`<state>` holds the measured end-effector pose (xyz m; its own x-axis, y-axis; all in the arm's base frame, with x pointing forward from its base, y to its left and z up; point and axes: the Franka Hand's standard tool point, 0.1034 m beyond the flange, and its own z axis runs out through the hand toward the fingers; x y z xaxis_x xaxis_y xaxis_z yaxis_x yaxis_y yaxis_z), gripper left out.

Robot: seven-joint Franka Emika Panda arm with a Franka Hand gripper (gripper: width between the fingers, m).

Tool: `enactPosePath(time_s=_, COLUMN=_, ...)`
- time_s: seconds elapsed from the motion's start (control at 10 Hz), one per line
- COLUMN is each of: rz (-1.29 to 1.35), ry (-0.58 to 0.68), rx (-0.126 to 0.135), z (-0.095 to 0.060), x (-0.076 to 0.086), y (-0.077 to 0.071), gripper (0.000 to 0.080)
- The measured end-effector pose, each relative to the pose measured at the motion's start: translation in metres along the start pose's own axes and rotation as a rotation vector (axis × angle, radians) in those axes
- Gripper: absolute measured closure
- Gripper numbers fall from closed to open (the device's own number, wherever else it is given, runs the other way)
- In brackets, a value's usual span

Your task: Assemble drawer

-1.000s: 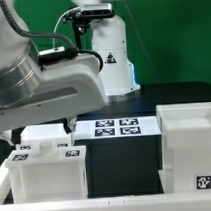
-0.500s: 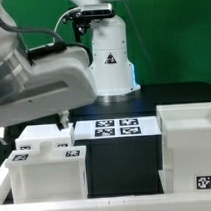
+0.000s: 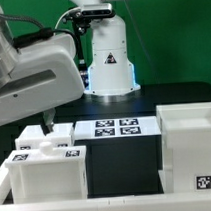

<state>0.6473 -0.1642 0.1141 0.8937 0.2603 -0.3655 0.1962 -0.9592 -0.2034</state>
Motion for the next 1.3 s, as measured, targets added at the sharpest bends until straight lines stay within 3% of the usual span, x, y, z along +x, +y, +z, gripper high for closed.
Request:
enactPosePath(time_s=0.2, rz=0.014, ry=-0.006, rx=0.005, z=0.003, x=-0.001, y=0.001, gripper=0.0150)
enactPosePath(time_s=0.3, rz=0.062, ry=-0.013, rx=0.008, z=0.010, x=0.000, y=0.011, gripper=0.0150)
enactPosePath(time_s=0.5, rz=0.134, ry=0.048, rx=-0.022, z=0.011, x=0.008, y=0.021, gripper=0.0150)
enactPosePath(time_s=0.7, rz=0.104, ry=0.053, rx=-0.024, z=0.016, x=0.010, y=0.033, gripper=0.0150)
enactPosePath(time_s=1.3, rz=0.197, ry=0.028, rx=-0.014, z=0.023, x=0.010, y=0.028, gripper=0.0150)
